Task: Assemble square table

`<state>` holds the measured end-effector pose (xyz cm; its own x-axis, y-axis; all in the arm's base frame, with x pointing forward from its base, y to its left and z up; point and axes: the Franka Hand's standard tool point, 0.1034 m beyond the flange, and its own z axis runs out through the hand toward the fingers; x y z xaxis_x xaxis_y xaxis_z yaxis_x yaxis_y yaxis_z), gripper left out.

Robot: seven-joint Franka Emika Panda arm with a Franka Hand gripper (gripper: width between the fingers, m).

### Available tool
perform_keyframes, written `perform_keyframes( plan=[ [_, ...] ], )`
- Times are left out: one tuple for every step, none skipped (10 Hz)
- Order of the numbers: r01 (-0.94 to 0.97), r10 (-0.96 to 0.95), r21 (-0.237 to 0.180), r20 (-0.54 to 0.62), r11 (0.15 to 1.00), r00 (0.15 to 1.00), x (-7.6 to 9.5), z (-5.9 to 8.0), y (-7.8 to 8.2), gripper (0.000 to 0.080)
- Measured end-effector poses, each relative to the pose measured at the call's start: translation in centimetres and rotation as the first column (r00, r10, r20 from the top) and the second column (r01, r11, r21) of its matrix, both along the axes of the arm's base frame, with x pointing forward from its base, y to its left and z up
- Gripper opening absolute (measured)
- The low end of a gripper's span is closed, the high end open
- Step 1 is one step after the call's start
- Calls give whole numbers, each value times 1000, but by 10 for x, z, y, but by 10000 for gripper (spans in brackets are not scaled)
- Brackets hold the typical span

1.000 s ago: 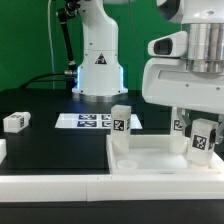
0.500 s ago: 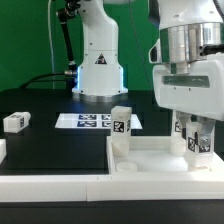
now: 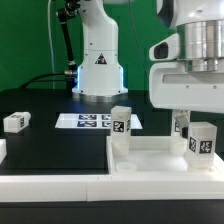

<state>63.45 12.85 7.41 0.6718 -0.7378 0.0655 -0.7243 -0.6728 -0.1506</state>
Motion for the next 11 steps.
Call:
perform_keyframes(
  plan=[
    [-65, 65, -13, 4, 998, 998, 0, 0, -2, 645],
    [-143, 143, -27, 6, 989, 990, 0, 0, -3, 645],
    [-192, 192, -36, 7, 981, 981, 0, 0, -3, 648],
    [-381, 383, -84, -1, 921, 924, 1, 1, -6, 648],
    [-502, 505, -112, -6, 857, 863, 2, 2, -10, 649],
    [-625, 628, -139, -21, 768, 778, 2, 2, -12, 649],
    [-654, 660, -154, -18, 741, 751, 3, 2, -8, 648],
    [-651, 660, -165, -4, 740, 751, 4, 1, -5, 648],
    [-636, 644, -161, -3, 754, 765, 4, 1, -6, 649],
    [-636, 644, -162, -3, 754, 765, 4, 1, -6, 504],
    [-606, 614, -154, 3, 780, 789, 4, 1, -6, 504]
  ],
)
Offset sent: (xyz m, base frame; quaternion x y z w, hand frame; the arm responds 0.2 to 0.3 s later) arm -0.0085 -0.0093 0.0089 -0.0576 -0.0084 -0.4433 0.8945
